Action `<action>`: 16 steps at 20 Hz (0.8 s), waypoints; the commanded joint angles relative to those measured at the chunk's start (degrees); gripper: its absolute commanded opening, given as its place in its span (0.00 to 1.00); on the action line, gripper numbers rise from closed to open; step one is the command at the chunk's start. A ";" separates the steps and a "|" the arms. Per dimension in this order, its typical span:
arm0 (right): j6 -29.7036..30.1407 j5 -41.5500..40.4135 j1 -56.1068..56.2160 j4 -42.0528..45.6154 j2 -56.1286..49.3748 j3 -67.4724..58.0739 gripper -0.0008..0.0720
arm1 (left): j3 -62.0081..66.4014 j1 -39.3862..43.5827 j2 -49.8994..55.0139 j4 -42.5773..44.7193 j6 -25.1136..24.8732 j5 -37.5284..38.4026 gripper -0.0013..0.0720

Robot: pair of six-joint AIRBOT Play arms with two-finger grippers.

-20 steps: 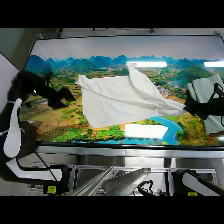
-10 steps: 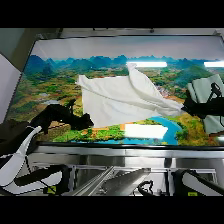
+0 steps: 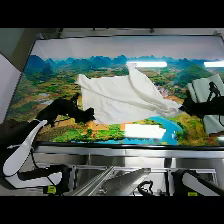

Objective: Fold the shirts.

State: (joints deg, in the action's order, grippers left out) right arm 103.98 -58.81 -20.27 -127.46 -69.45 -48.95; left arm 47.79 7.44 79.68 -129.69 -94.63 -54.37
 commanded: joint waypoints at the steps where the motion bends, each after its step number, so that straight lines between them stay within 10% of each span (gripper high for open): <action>1: 2.43 -10.08 -0.52 -10.27 5.05 -7.37 0.04 | 8.00 -0.52 -9.57 -0.68 0.09 -4.94 0.04; 8: 3.43 -4.20 -8.37 -28.30 18.86 -50.05 0.04 | 49.35 -12.33 -42.77 7.91 1.79 1.75 0.04; 16: 3.65 7.63 -9.99 -20.15 25.09 -62.31 0.04 | 75.56 -29.24 -35.41 17.33 4.17 -17.18 0.04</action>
State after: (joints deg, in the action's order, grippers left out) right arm 107.46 -54.35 -29.95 -149.38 -45.80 -108.86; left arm 117.86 -17.50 41.17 -113.80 -90.87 -65.87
